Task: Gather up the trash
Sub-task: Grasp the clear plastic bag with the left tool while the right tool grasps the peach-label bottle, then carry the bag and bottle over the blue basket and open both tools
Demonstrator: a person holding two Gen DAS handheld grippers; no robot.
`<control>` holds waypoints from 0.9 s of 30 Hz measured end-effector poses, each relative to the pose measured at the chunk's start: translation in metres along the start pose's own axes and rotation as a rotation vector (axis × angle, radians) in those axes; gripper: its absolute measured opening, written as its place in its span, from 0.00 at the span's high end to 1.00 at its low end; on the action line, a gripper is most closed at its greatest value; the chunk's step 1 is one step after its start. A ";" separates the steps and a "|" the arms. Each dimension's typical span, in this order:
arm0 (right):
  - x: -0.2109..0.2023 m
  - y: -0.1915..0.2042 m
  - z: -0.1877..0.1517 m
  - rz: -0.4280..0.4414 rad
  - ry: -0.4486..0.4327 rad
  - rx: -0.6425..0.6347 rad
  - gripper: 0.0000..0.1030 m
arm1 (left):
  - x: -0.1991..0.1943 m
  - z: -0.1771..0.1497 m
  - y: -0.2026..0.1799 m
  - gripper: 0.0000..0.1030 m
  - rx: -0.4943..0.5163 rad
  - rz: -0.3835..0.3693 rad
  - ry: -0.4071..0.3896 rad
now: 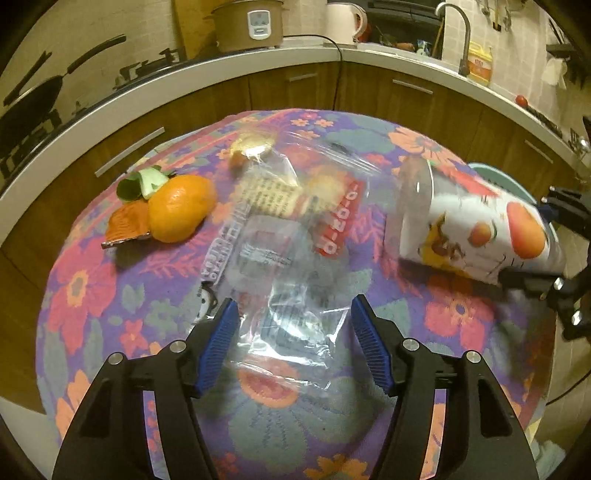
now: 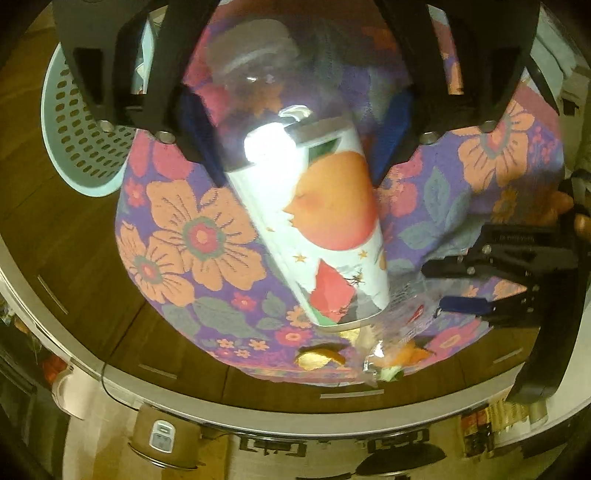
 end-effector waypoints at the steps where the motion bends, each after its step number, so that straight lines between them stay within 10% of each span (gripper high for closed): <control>1: -0.001 -0.002 -0.001 0.005 -0.003 0.011 0.33 | 0.003 -0.002 -0.002 0.44 0.007 0.010 0.014; 5: -0.011 -0.006 -0.005 0.014 -0.030 0.029 0.36 | -0.004 -0.002 -0.009 0.85 0.012 0.019 -0.030; 9: -0.030 -0.015 -0.005 0.018 -0.080 0.066 0.38 | -0.017 0.001 -0.010 0.98 -0.003 0.013 -0.070; 27: -0.104 -0.143 -0.017 -0.072 -0.287 0.361 0.41 | -0.050 0.106 -0.101 1.00 0.162 -0.137 -0.242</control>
Point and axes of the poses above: each gripper's, at about its wrist camera, not at the fingertips, and x roughly the way its jaws point, y to its left, z to its top, the point moved 6 cm from there along x, roughly the way its jaws point, and after that the axes turned 14 degrees about x, right-handed, at the moved point
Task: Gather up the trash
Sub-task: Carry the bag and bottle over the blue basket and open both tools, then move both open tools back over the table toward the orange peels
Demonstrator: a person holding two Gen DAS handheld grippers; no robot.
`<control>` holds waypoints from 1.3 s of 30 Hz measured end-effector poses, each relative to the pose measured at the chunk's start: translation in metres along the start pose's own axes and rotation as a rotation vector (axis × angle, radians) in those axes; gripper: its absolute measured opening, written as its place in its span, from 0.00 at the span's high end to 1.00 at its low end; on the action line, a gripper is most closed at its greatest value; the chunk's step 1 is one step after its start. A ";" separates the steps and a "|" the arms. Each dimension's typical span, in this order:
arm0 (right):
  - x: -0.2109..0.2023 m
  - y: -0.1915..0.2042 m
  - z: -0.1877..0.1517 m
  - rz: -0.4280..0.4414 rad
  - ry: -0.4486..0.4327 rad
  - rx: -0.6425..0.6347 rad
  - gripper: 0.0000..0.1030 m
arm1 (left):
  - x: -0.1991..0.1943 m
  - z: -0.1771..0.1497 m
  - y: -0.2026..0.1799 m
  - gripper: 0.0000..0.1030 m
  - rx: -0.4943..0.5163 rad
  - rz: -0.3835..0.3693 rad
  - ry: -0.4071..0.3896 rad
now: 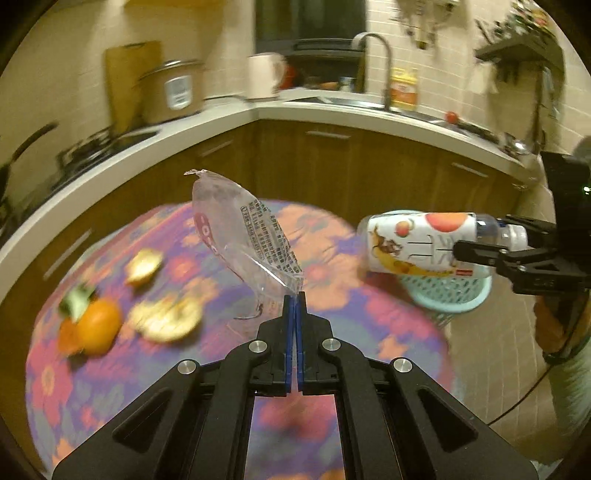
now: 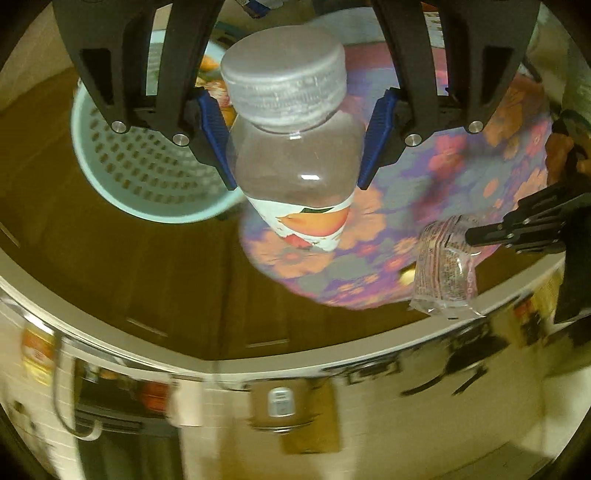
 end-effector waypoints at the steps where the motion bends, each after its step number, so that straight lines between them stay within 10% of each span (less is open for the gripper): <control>1: -0.003 -0.009 0.002 -0.011 -0.009 0.018 0.41 | 0.006 0.010 -0.009 1.00 0.020 -0.013 -0.004; 16: 0.034 -0.130 -0.005 -0.255 -0.006 0.261 0.40 | 0.116 0.094 -0.116 0.99 0.082 -0.301 0.000; 20: 0.043 -0.142 -0.012 -0.268 0.025 0.290 0.35 | 0.134 0.093 -0.118 0.61 0.062 -0.266 0.020; 24: 0.040 -0.147 -0.013 -0.249 0.027 0.303 0.35 | 0.130 0.082 -0.107 0.60 0.045 -0.274 0.018; 39: 0.014 0.004 0.028 0.008 -0.039 0.075 0.35 | 0.036 0.060 -0.010 0.60 -0.127 -0.142 -0.115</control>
Point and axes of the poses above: each gripper's, at about its wrist camera, not at the fingertips, and x roughly the way its jaws point, y to its left, z to its top, the point moved 6 cm from there along x, roughly the way its jaws point, and after that the axes turned 14 degrees about x, right-handed, at the moved point
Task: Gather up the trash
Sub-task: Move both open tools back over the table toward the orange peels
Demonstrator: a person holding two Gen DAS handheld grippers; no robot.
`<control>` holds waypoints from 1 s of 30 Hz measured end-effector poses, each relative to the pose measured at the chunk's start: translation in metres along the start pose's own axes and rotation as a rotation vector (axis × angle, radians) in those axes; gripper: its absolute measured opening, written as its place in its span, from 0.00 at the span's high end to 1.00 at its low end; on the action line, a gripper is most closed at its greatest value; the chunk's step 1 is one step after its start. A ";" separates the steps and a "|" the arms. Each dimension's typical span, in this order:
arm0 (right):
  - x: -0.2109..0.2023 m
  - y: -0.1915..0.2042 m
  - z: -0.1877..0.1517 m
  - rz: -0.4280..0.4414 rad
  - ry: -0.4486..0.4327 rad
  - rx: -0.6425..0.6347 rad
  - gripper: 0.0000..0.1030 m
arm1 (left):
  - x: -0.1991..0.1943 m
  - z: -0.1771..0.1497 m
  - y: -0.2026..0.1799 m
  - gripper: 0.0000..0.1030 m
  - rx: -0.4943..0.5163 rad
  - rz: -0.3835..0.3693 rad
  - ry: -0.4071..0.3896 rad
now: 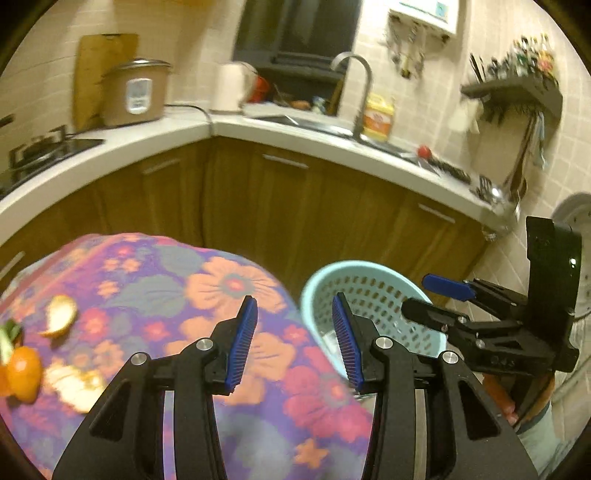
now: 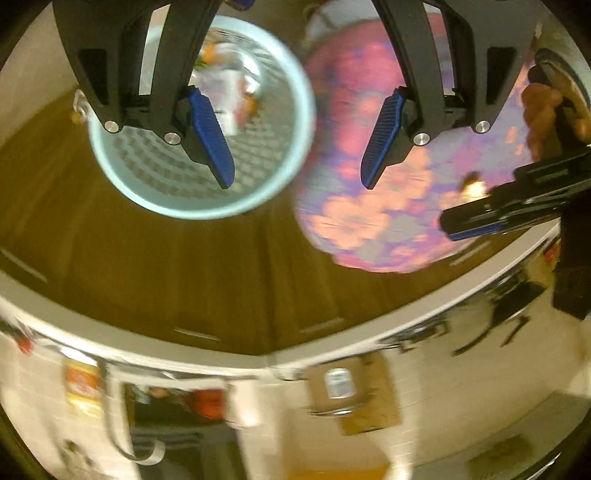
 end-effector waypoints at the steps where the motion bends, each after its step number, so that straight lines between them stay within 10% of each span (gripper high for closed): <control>1: 0.006 0.015 0.001 0.015 0.008 -0.026 0.35 | -0.009 -0.002 0.009 0.59 -0.015 0.017 -0.010; 15: 0.074 0.183 -0.042 0.178 0.126 -0.319 0.35 | -0.117 -0.079 0.175 0.59 -0.247 0.290 -0.054; 30: 0.156 0.235 -0.062 0.206 0.248 -0.361 0.35 | -0.104 -0.130 0.240 0.54 -0.319 0.318 0.031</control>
Point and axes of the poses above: each gripper's, at about its wrist camera, not at the fingertips, and x roughly the way its jaws point, y to its left, z to its top, the point moved 6 cm from there along x, roughly the way its jaws point, and after that the axes turned 14 degrees about x, right-handed, at the moved point
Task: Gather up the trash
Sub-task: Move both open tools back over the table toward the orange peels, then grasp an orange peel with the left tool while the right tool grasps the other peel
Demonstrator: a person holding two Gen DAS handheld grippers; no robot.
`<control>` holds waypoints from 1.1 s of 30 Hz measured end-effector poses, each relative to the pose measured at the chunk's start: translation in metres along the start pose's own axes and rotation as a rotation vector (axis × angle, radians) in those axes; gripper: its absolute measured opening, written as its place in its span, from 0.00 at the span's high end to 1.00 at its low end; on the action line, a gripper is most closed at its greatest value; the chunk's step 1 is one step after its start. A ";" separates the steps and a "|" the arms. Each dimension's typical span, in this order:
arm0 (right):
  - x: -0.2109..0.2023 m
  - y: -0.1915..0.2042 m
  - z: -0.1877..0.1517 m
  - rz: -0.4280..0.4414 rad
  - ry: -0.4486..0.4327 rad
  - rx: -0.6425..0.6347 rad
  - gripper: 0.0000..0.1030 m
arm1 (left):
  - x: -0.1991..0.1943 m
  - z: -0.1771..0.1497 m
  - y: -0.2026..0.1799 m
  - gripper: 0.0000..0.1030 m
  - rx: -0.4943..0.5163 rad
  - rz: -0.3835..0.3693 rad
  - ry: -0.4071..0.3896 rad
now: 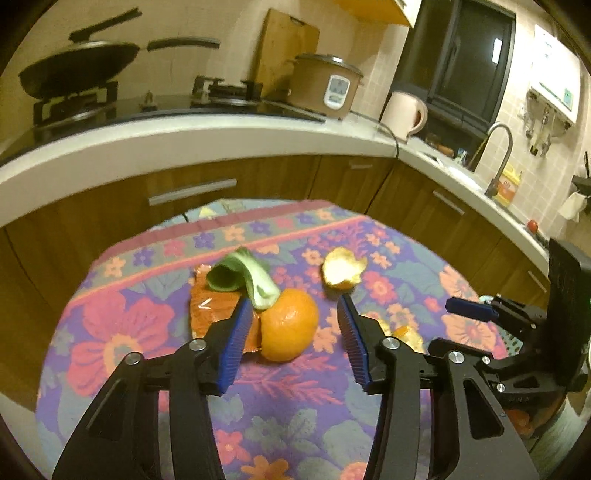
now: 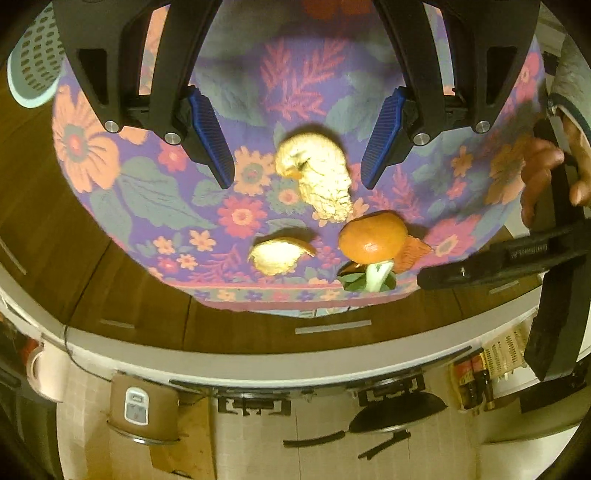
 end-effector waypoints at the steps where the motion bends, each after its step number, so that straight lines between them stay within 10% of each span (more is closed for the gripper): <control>1: 0.006 -0.001 0.000 -0.002 0.009 0.007 0.35 | 0.006 -0.002 -0.002 0.54 0.005 -0.003 0.013; 25: 0.050 0.017 -0.013 -0.034 0.178 -0.102 0.35 | 0.047 -0.022 -0.019 0.62 0.107 0.074 0.116; 33: 0.045 0.020 -0.015 -0.017 0.153 -0.112 0.75 | 0.045 -0.025 -0.034 0.77 0.139 0.039 0.131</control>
Point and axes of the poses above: each gripper's, at about its wrist camera, not at the fingertips, and x roughly the way its jaws point, y to its left, z to its top, the point moved 6 cm from there along x, roughly the way its jaws point, and after that the axes turned 14 degrees about x, right-handed, at the moved point
